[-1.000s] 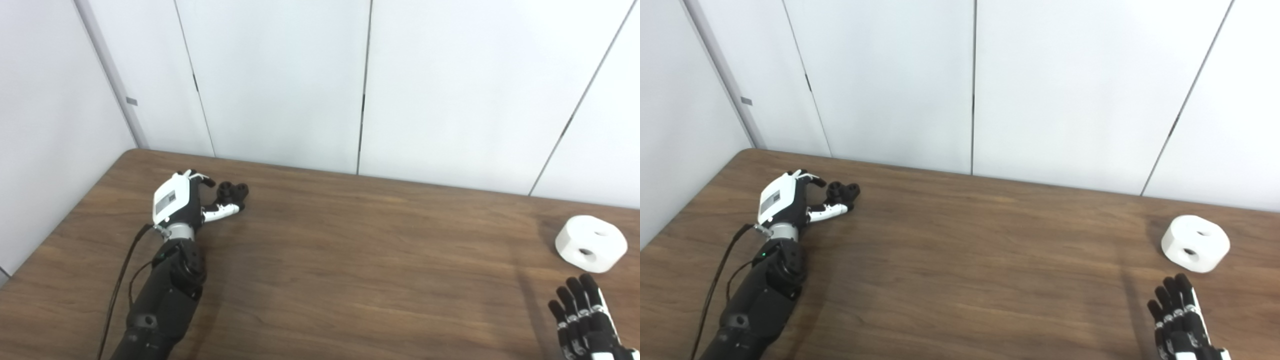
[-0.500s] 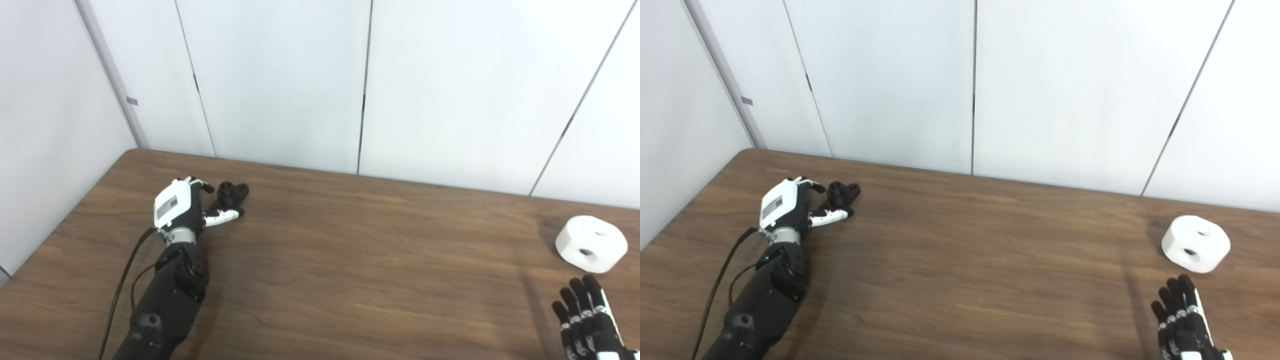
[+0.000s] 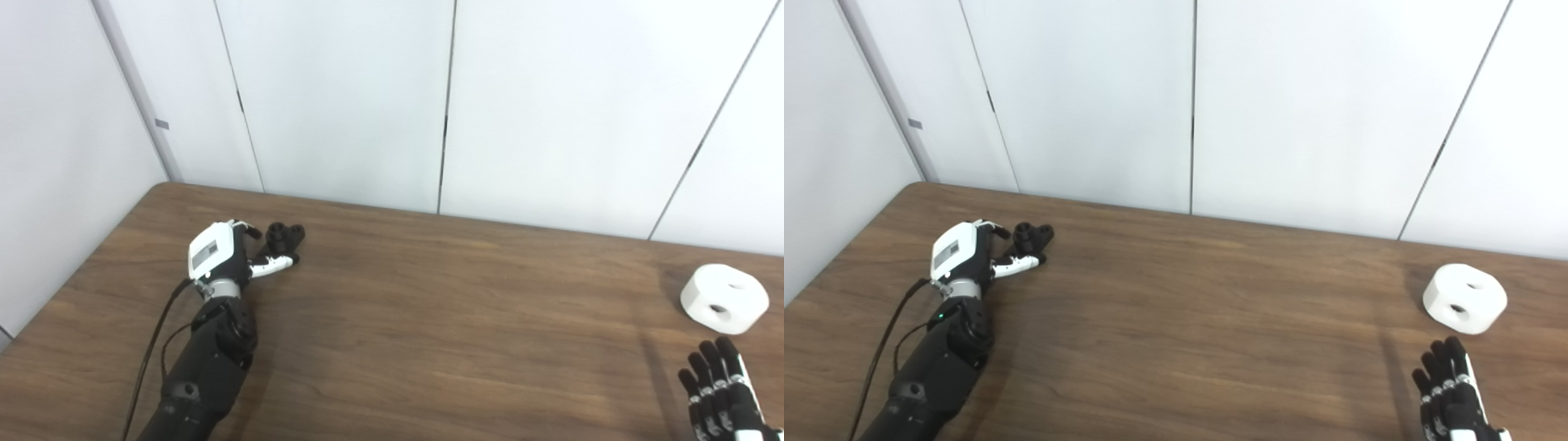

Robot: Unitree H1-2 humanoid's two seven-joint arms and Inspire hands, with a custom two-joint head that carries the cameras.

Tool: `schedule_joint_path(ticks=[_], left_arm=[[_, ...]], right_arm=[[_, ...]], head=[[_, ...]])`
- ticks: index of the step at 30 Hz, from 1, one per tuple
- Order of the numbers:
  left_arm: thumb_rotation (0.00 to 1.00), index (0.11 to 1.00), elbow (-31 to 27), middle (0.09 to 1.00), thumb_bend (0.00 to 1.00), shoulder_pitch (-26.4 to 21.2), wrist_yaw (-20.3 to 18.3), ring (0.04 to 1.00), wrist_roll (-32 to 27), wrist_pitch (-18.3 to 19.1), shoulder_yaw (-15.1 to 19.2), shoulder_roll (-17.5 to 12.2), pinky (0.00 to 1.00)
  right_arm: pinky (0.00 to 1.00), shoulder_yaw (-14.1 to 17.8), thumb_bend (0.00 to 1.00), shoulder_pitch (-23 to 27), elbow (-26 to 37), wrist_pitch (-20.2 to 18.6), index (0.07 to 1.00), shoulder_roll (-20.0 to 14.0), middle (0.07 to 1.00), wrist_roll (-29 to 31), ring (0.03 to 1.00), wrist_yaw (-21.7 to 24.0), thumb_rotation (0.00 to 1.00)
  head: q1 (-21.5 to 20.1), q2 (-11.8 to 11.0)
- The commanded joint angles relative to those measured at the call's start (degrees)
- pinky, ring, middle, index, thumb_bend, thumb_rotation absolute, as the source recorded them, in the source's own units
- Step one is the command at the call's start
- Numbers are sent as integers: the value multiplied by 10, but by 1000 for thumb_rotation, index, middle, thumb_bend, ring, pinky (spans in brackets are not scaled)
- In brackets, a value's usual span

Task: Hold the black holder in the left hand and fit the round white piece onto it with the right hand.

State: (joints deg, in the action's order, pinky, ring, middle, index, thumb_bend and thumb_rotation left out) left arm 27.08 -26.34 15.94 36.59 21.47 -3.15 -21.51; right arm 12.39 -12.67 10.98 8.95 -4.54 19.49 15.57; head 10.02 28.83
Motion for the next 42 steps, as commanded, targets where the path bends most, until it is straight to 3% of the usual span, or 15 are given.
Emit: schedule_joint_path(ticks=[1, 13, 18, 19, 20, 23, 27, 42], left_arm=[[291, 642, -10, 891, 866, -26, 13, 972, 4, -1, 0, -14, 1000], [250, 604, -7, 886, 864, -25, 20, 956, -3, -9, 0, -15, 1000], [174, 567, 1, 866, 867, -23, 36, 947, -9, -23, 2, -11, 1000], [123, 530, 3, 859, 700, -22, 40, 943, -11, -28, 2, -11, 1000], [96, 510, 6, 853, 615, -22, 45, 940, -12, -34, 2, -10, 1000], [64, 488, 12, 826, 535, -20, 55, 929, -11, -47, 0, -11, 997], [46, 482, 13, 801, 523, -18, 57, 923, -22, -62, 2, -11, 987], [43, 483, 0, 813, 521, -14, 45, 921, -53, -59, 4, -6, 906]], right_arm=[[1000, -6, 508, -76, -33, 6, 1000, 7, 995, 4, 1000, -1, 762], [1000, -7, 531, -78, -33, 7, 1000, 2, 1000, 3, 1000, 3, 784], [1000, -7, 537, -80, -27, 2, 1000, 4, 1000, 4, 1000, 1, 795], [1000, -8, 537, -80, -28, 4, 1000, 3, 1000, 5, 1000, 2, 797], [1000, -7, 533, -80, -28, 4, 1000, 3, 1000, 8, 1000, 4, 803], [1000, -7, 536, -82, -27, 4, 1000, 3, 1000, 13, 1000, 6, 802], [1000, -7, 548, -82, -29, 8, 1000, 2, 1000, 16, 1000, 9, 817], [1000, -5, 569, -80, -30, 11, 1000, 5, 987, 9, 1000, 4, 855]], head=[[0, 0], [0, 3], [0, 3], [0, 3], [0, 3], [-1, 5], [-1, 5], [-3, 6]])
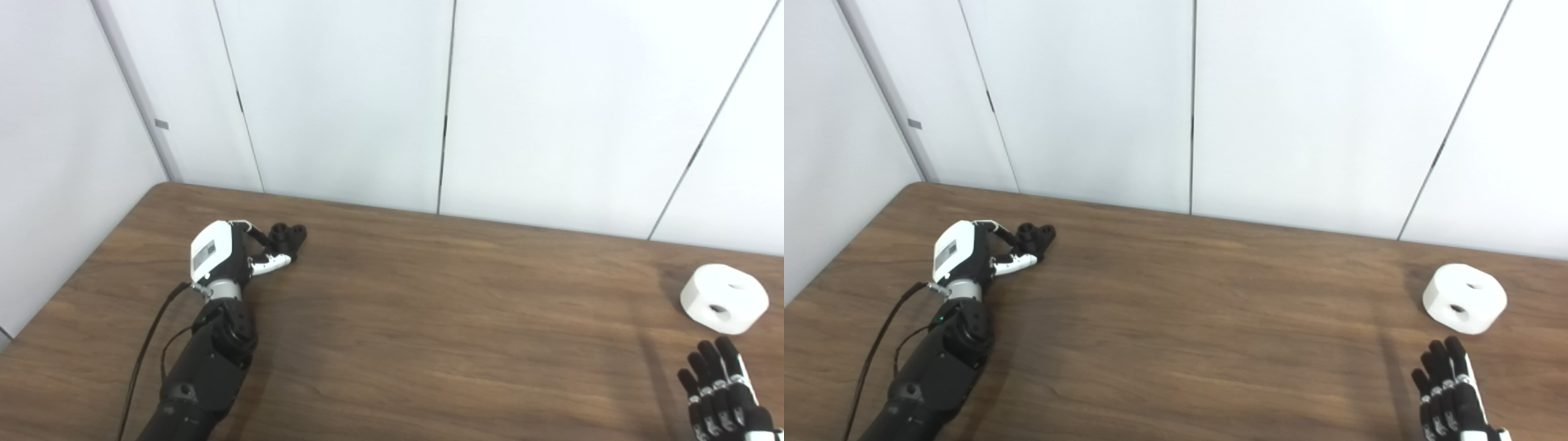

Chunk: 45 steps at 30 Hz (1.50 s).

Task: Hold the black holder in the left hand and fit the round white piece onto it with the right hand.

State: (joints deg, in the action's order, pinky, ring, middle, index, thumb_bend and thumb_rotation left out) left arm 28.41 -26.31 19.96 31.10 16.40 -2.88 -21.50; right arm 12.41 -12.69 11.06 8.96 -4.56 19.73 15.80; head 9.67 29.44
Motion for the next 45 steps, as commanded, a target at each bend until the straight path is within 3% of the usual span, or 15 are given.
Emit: schedule_joint_path(ticks=[1, 7, 15, 21, 32, 36, 40, 45], left_arm=[[43, 483, -13, 814, 521, -15, 4, 920, 1, -7, 0, -7, 904], [42, 482, -39, 787, 521, -3, -19, 888, -6, -6, -4, -6, 844], [40, 484, -169, 793, 519, 65, -84, 887, -13, 8, -18, 1, 817], [44, 484, -266, 796, 521, 133, -122, 883, 6, -2, -51, 1, 808], [50, 486, -425, 812, 521, 238, -207, 901, 69, -21, -130, 6, 911], [49, 485, -461, 812, 522, 264, -239, 901, 77, -32, -152, 14, 940], [48, 486, -497, 815, 521, 291, -278, 904, 69, -37, -173, 24, 901], [50, 485, -501, 800, 522, 315, -281, 878, 68, -87, -192, 35, 872]], right_arm=[[1000, -5, 569, -80, -30, 10, 1000, 5, 989, 5, 1000, 1, 857], [1000, -7, 574, -78, -29, 7, 1000, 7, 990, -2, 1000, -3, 870], [1000, -12, 578, -76, -26, 2, 1000, 9, 973, -16, 1000, -14, 855], [1000, -16, 623, -72, -16, -12, 1000, 14, 959, -27, 985, -26, 818], [943, -19, 685, -64, -18, -16, 1000, 13, 927, -30, 945, -29, 724], [930, -22, 684, -62, -13, -19, 1000, 11, 920, -34, 936, -29, 709], [934, -25, 677, -60, 2, -37, 1000, 16, 918, -33, 932, -35, 694], [943, -31, 667, -59, 20, -56, 1000, 20, 906, -38, 931, -49, 693]], head=[[0, 1], [-7, 4], [-16, 12], [-35, 23], [-76, 49], [-92, 68], [-103, 84], [-113, 101]])
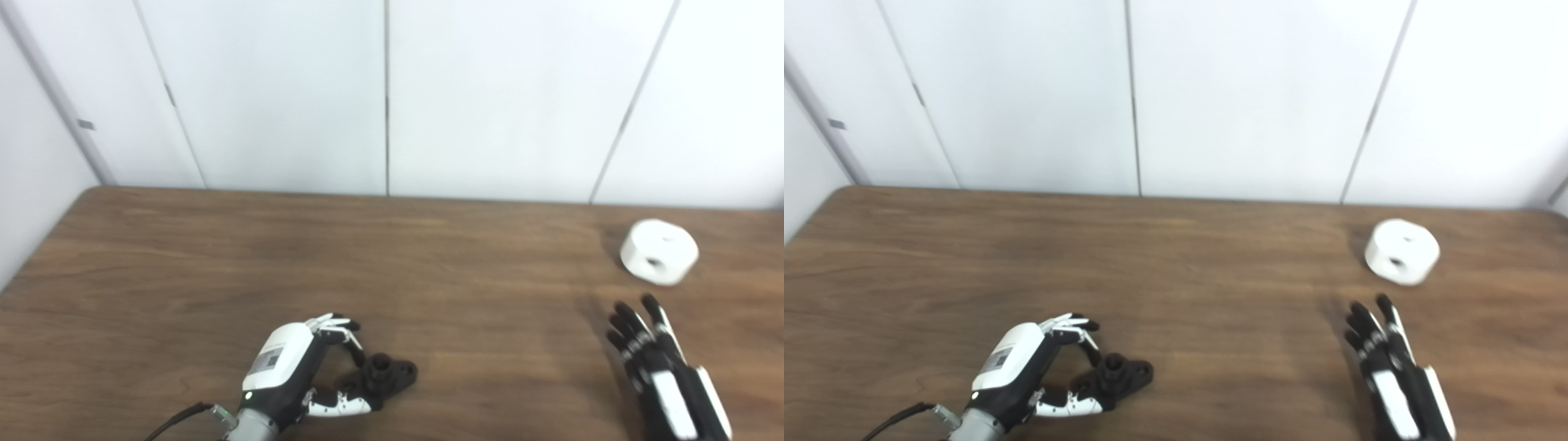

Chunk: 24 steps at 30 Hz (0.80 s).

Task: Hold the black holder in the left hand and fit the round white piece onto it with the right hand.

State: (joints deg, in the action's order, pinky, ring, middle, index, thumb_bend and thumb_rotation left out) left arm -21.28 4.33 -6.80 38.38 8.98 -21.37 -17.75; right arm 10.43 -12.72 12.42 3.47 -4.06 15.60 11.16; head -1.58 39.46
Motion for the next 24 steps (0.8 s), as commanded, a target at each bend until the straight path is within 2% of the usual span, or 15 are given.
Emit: schedule_joint_path(ticks=[1, 4, 7, 12, 15, 19, 21, 24], left_arm=[[50, 485, -4, 799, 522, 12, -14, 878, -4, -23, -11, -1, 880], [51, 486, -7, 800, 522, 21, -18, 875, 0, -47, -23, 6, 893], [51, 487, -7, 810, 522, 23, -21, 879, 4, -65, -29, 11, 890], [51, 487, -8, 812, 521, 18, -33, 891, 16, -70, -30, 19, 920], [52, 487, -3, 810, 521, 14, -36, 890, 25, -78, -27, 19, 924], [50, 487, 7, 809, 521, 10, -39, 892, 37, -93, -26, 15, 926], [49, 487, 11, 808, 521, 7, -39, 891, 45, -100, -27, 12, 920], [49, 487, 17, 802, 521, 1, -37, 886, 58, -109, -27, 11, 914]], right_arm=[[946, -13, 670, -59, 12, -8, 1000, 16, 910, 2, 933, -7, 694], [937, -19, 666, -58, 27, -24, 1000, 18, 924, -3, 936, -19, 702], [946, -25, 653, -57, 36, -33, 1000, 17, 933, -4, 942, -26, 711], [943, -27, 650, -54, 49, -48, 995, 20, 932, -3, 941, -43, 675], [942, -22, 657, -45, 69, -82, 990, 26, 934, -4, 945, -68, 642], [950, -19, 623, -17, 122, -131, 979, 3, 949, -17, 971, -88, 579], [967, -13, 674, -3, 141, -145, 956, -8, 946, -23, 975, -94, 529], [958, 1, 686, 21, 173, -162, 938, -19, 929, -44, 954, -109, 505]], head=[[-3, 5], [-8, 18], [-7, 21], [6, 30], [6, 33], [-1, 39], [-4, 41], [-5, 42]])
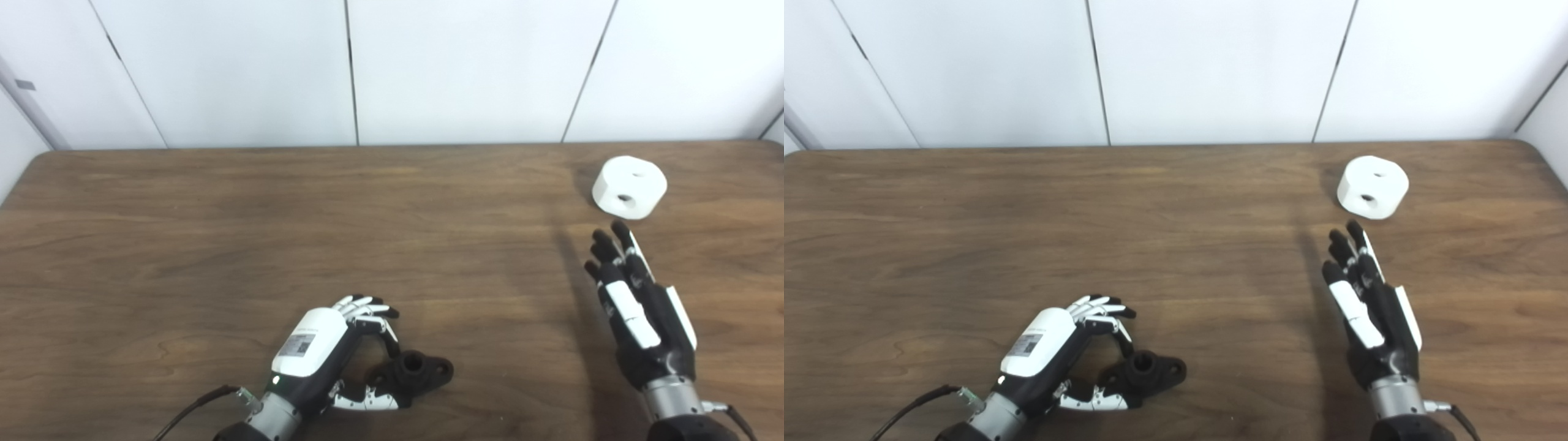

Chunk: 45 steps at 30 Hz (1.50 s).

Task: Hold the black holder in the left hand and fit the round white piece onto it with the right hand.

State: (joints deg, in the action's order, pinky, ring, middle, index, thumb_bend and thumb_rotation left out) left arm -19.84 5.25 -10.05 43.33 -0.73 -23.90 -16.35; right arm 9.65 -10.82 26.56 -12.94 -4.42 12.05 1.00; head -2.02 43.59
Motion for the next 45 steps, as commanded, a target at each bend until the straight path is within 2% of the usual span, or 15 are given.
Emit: schedule_joint_path(ticks=[1, 5, 8, 10, 13, 16, 19, 22, 25, 29, 31, 34, 36, 42, 45], left_arm=[[49, 487, 4, 800, 520, -9, -4, 884, 13, -14, -1, -3, 912], [49, 487, 4, 795, 520, -14, -11, 883, 19, -13, 1, -4, 917], [48, 487, 5, 791, 520, -15, -17, 881, 17, -13, 4, -3, 913], [48, 488, 7, 791, 520, -15, -19, 881, 10, -14, 8, -4, 917], [48, 488, 5, 796, 519, -13, -28, 884, 7, -10, 13, -7, 923], [47, 488, 2, 796, 519, -15, -35, 880, 6, -7, 17, -9, 918], [48, 488, 3, 795, 519, -16, -37, 875, 6, -11, 22, -12, 909], [47, 488, 8, 790, 520, -16, -33, 870, 6, -20, 26, -14, 908], [48, 487, 16, 785, 520, -15, -26, 865, 6, -30, 31, -15, 898], [47, 487, 22, 786, 520, -13, -23, 869, -1, -42, 38, -16, 899], [47, 487, 24, 785, 521, -13, -20, 866, -4, -49, 41, -17, 890], [47, 486, 28, 779, 521, -13, -18, 860, -10, -59, 47, -19, 884], [47, 486, 27, 780, 521, -14, -22, 860, -12, -61, 50, -21, 884], [48, 487, 21, 789, 521, -15, -38, 864, -15, -59, 54, -26, 883], [48, 487, 21, 788, 521, -15, -40, 864, -16, -61, 56, -25, 882]], right_arm=[[979, 14, 681, 10, 40, -4, 930, -21, 927, -13, 956, -11, 501], [999, 31, 695, 31, 83, -44, 919, -46, 924, -46, 946, -20, 526], [939, 37, 656, 45, 94, -54, 925, -68, 925, -71, 941, -21, 520], [885, 42, 631, 56, 99, -65, 918, -73, 930, -67, 942, -26, 463], [886, 46, 648, 75, 100, -68, 899, -82, 931, -74, 948, -29, 410], [925, 35, 673, 97, 96, -78, 882, -105, 910, -142, 941, -36, 444], [964, 31, 680, 119, 93, -92, 881, -117, 901, -189, 944, -40, 422], [993, 27, 717, 152, 86, -124, 880, -134, 906, -236, 959, -38, 398], [997, 18, 728, 180, 61, -137, 880, -168, 912, -281, 958, -15, 401], [903, 15, 774, 216, 14, -140, 873, -196, 917, -341, 921, 33, 388], [881, 16, 785, 240, -16, -140, 872, -201, 919, -384, 917, 72, 368], [898, 25, 802, 282, -62, -140, 864, -200, 946, -453, 950, 141, 372], [916, 27, 822, 308, -94, -140, 862, -201, 964, -480, 981, 170, 368], [893, 9, 884, 368, -189, -139, 858, -210, 985, -523, 1000, 181, 311], [881, -11, 902, 390, -230, -140, 864, -221, 994, -552, 1000, 195, 339]], head=[[0, 1], [-4, 1], [-27, 2], [-37, -1], [-64, -6], [-83, -7], [-104, -7], [-124, -10], [-137, -13], [-149, -13], [-157, -13], [-165, -14], [-167, -15], [-167, -16], [-167, -17]])
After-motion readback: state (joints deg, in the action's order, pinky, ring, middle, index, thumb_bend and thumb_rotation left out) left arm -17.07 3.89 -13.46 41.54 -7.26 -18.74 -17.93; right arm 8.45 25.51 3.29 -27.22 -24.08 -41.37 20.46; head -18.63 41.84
